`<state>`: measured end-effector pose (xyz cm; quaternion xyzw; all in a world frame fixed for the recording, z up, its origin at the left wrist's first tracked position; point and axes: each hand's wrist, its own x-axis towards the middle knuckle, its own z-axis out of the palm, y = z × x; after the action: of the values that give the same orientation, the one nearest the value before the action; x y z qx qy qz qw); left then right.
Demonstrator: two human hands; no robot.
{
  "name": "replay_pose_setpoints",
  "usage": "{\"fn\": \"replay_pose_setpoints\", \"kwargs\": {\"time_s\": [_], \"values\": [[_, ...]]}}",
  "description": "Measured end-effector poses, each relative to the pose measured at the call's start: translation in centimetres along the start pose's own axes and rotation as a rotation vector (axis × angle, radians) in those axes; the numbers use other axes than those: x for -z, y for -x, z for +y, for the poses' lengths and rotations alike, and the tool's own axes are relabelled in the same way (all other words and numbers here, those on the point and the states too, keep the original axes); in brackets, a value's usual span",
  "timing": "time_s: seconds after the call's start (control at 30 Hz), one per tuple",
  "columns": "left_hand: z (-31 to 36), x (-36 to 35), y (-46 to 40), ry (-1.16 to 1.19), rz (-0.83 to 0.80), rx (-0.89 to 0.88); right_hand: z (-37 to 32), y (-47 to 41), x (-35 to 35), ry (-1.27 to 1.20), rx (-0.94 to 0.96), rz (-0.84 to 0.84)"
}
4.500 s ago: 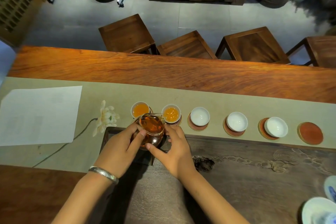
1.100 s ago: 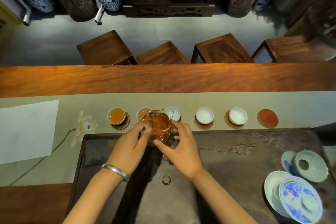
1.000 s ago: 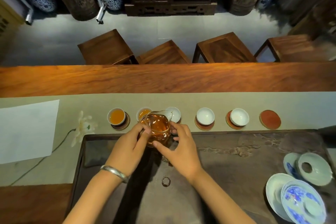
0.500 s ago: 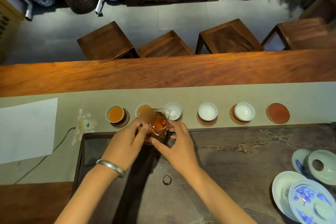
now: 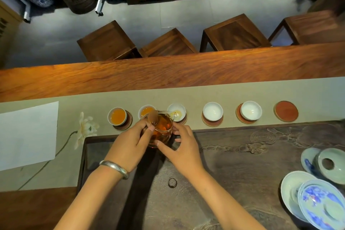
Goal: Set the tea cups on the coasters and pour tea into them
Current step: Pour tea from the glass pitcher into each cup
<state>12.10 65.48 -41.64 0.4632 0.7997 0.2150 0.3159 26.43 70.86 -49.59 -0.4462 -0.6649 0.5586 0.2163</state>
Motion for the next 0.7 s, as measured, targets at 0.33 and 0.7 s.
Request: {"fn": "replay_pose_setpoints", "kwargs": {"time_s": [0.33,0.7], "values": [[-0.02,-0.11,-0.23,0.001,-0.015,0.012,0.35,-0.08,-0.08,0.014,0.009,0.021],[0.00,-0.01,-0.38,-0.006,-0.004,0.012,0.60,-0.22,-0.17,0.022,0.006,0.025]]}}
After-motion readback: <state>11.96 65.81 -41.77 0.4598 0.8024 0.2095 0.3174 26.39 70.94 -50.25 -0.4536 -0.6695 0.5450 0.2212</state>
